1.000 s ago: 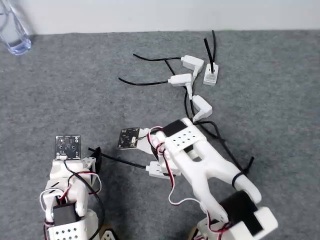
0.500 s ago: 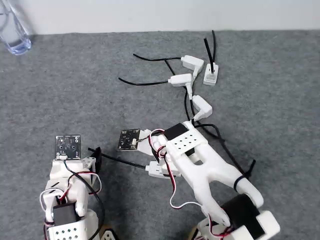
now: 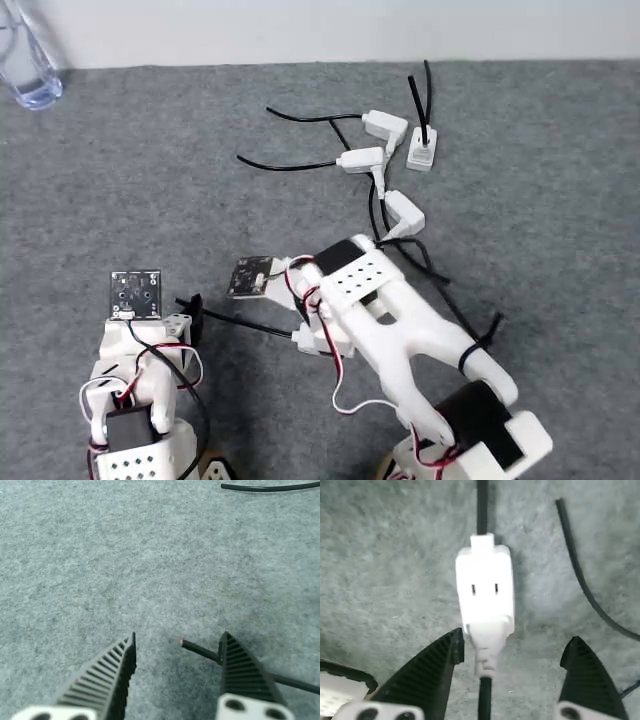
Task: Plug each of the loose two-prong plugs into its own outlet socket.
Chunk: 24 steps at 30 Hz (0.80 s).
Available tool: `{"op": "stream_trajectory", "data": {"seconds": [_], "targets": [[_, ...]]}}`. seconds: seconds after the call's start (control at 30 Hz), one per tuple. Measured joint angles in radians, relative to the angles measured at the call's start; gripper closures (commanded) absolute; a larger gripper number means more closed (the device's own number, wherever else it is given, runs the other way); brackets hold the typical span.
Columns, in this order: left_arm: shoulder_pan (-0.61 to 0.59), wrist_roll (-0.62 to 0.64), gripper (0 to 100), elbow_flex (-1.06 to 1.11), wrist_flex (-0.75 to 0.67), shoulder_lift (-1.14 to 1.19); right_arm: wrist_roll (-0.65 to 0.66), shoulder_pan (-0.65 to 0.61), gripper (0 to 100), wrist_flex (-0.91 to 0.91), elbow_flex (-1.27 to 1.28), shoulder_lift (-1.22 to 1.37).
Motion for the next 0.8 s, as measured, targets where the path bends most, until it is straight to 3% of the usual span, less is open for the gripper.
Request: {"op": "stream_trajectory", "data": {"seconds": [0.37, 0.43, 0.53, 0.6, 0.67, 0.8], "targets": [[0.0, 0.0, 74, 0.0, 0.0, 0.0, -0.034, -0.032, 71.1, -0.135, -0.002, 0.203], [0.0, -0.002, 74, 0.0, 0.0, 0.0, -0.037, -0.037, 77.7, -0.152, -0.018, 0.239], [0.0, -0.002, 74, 0.0, 0.0, 0.0, -0.037, -0.028, 99.8, -0.143, -0.057, 0.264], [0.0, -0.002, 74, 0.0, 0.0, 0.0, -0.037, -0.025, 94.6, -0.147, -0.083, 0.269], [0.0, -0.002, 75, 0.0, 0.0, 0.0, -0.037, -0.025, 99.5, -0.15, -0.098, 0.278], [0.0, -0.002, 75, 0.0, 0.0, 0.0, -0.037, -0.009, 99.2, -0.147, -0.106, 0.272]]}}
